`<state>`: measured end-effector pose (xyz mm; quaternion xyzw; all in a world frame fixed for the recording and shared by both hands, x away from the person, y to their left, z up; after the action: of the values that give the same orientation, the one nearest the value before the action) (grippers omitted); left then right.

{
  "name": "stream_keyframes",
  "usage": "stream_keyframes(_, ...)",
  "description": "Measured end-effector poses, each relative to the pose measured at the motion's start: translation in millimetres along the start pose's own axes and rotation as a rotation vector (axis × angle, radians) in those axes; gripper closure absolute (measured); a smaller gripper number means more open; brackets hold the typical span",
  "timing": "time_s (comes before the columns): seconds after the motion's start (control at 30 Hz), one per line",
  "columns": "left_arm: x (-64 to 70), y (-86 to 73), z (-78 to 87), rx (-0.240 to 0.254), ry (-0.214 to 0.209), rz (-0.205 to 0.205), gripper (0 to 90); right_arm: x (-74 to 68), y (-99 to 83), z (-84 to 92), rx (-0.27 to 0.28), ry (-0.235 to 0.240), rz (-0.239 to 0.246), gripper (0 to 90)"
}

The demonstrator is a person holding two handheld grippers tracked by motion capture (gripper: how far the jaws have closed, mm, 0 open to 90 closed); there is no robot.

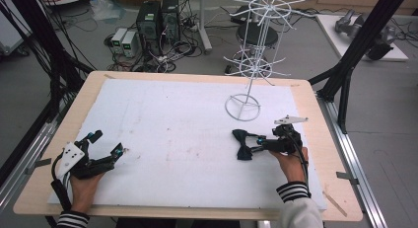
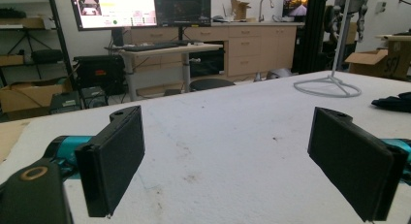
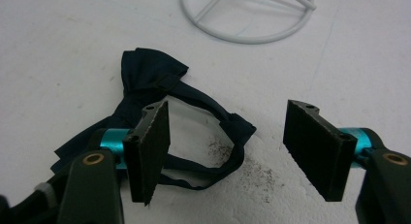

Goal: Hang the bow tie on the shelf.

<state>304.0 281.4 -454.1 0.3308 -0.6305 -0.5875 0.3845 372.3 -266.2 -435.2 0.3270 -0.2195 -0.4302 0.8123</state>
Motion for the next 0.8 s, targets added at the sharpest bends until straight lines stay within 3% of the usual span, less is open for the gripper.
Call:
stream_keyframes(0.1, 0.3, 0.0, -0.1, 0.001, 0.0, 0.0, 13.6, 1.3, 0.1, -4.1, -0.055, 0.0, 0.007, 39.6)
stream_keyframes(0.3, 0.2, 0.0, -0.2, 0.001, -0.001, 0.001, 13.6, 2.9, 1.3, -8.6, -0.13, -0.01, 0.013, 42.6)
stream_keyframes(0.8, 0.2, 0.0, 0.2, 0.0, -0.003, -0.001, 13.6, 5.5, -1.6, -17.5, -0.202, 0.011, -0.033, 56.6)
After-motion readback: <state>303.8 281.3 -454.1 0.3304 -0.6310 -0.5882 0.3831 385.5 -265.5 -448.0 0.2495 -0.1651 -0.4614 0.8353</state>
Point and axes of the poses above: each handheld gripper's, and its own axes: z roughly backward along the jaws, y roughly out of its top, x roughly to its right, the point moved 4 cm from there along -z, roughly forward along the jaws, and after that the axes turned 7 degrees about z, right-handed, at the moved point
